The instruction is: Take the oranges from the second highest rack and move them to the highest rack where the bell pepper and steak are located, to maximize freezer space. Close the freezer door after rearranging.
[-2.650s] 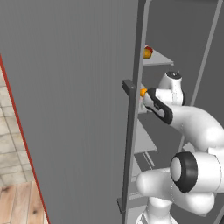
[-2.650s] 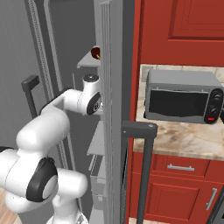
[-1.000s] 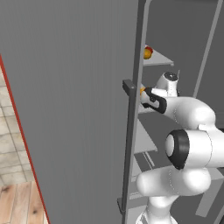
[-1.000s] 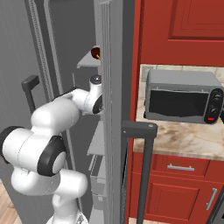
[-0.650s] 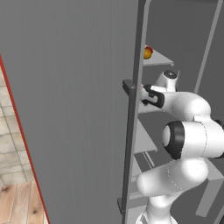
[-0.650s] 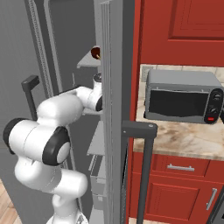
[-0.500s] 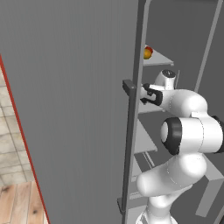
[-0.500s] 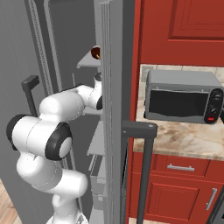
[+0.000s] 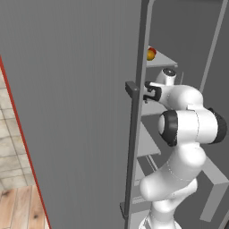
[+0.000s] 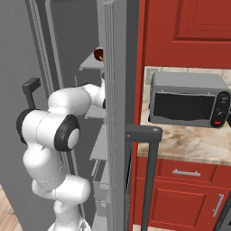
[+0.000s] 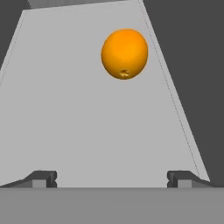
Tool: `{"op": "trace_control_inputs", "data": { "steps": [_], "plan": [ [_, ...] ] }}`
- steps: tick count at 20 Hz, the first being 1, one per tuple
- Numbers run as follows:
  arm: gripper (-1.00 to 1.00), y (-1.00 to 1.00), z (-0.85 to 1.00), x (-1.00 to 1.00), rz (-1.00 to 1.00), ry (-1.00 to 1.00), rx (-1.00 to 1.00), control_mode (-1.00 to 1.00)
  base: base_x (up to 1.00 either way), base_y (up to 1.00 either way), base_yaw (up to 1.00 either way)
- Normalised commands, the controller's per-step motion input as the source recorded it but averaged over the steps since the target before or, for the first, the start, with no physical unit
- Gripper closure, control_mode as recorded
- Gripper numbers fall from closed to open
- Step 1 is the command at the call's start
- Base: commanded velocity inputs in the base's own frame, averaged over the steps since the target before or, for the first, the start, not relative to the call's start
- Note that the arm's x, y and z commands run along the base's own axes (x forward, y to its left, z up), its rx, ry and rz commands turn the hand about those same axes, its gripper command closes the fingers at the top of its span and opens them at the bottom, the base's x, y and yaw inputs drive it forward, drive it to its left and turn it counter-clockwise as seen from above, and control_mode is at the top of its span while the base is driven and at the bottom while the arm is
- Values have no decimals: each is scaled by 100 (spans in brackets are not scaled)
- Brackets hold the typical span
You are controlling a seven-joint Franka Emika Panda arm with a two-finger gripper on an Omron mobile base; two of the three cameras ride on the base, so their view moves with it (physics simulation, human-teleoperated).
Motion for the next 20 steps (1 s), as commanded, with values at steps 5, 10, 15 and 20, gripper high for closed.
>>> {"op": "trace_control_inputs", "data": {
  "steps": [5,10,15,20],
  "plan": [
    [-100,-2,0,41,0,0,0,-100,0,0,0],
    [-100,0,0,37,0,0,0,-100,0,0,0],
    [-100,-5,-1,30,0,0,0,-100,0,0,0],
    [-100,-10,-10,27,0,0,0,-100,0,0,0]
  ]
}}
